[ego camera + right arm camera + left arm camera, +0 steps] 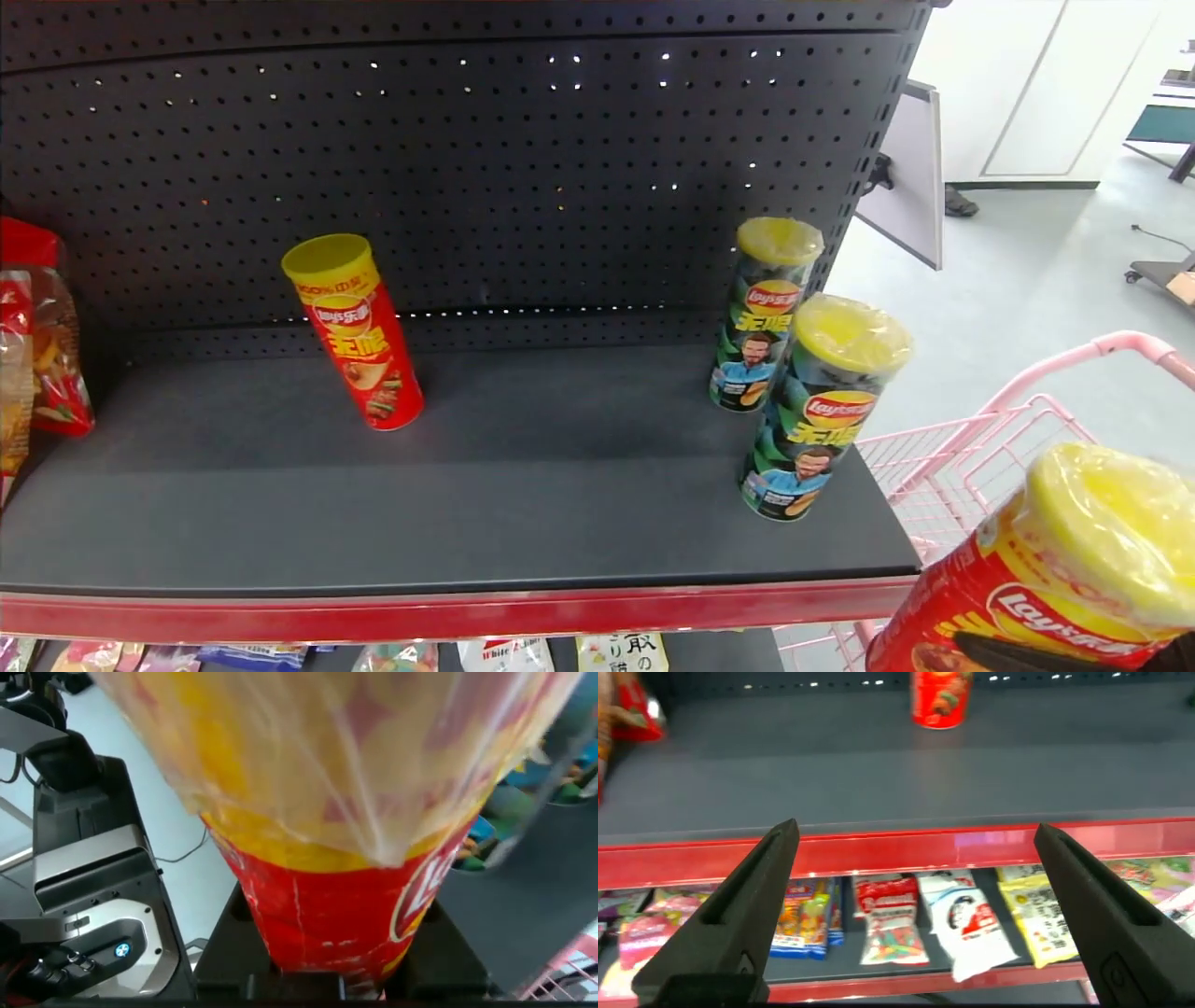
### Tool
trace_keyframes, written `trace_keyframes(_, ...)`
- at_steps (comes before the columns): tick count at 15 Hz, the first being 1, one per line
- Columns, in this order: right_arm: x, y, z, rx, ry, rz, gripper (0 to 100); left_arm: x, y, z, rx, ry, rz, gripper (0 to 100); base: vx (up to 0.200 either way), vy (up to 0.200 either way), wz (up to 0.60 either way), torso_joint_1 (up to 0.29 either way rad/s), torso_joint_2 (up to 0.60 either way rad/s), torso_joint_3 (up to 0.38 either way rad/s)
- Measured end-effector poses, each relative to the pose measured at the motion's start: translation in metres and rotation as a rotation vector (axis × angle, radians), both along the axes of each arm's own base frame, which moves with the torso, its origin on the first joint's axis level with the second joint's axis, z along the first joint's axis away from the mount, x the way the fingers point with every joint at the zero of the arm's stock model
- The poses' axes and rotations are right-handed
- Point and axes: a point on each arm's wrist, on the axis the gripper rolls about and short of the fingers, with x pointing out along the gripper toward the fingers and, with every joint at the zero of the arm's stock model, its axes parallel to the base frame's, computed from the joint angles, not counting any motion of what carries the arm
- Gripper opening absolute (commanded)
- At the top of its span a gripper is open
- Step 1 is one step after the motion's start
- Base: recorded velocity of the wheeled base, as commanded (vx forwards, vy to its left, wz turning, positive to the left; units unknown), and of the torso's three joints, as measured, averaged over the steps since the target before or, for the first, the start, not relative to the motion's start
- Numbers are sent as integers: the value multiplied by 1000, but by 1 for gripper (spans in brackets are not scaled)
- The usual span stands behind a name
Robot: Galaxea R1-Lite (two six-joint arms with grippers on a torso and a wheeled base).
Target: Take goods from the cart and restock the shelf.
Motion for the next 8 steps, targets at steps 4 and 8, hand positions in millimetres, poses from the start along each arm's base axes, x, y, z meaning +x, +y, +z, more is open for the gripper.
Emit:
trace_keyframes(4, -2, 0, 0, 2, -3, 1, 0, 0, 0, 0, 3, -1, 1, 100, 0, 0, 0, 0, 0, 0)
trace_keyframes(8, -3, -1, 0, 3, -5, 1, 0, 0, 0, 0, 2, 0, 0, 100, 0, 0, 0, 0, 0, 0)
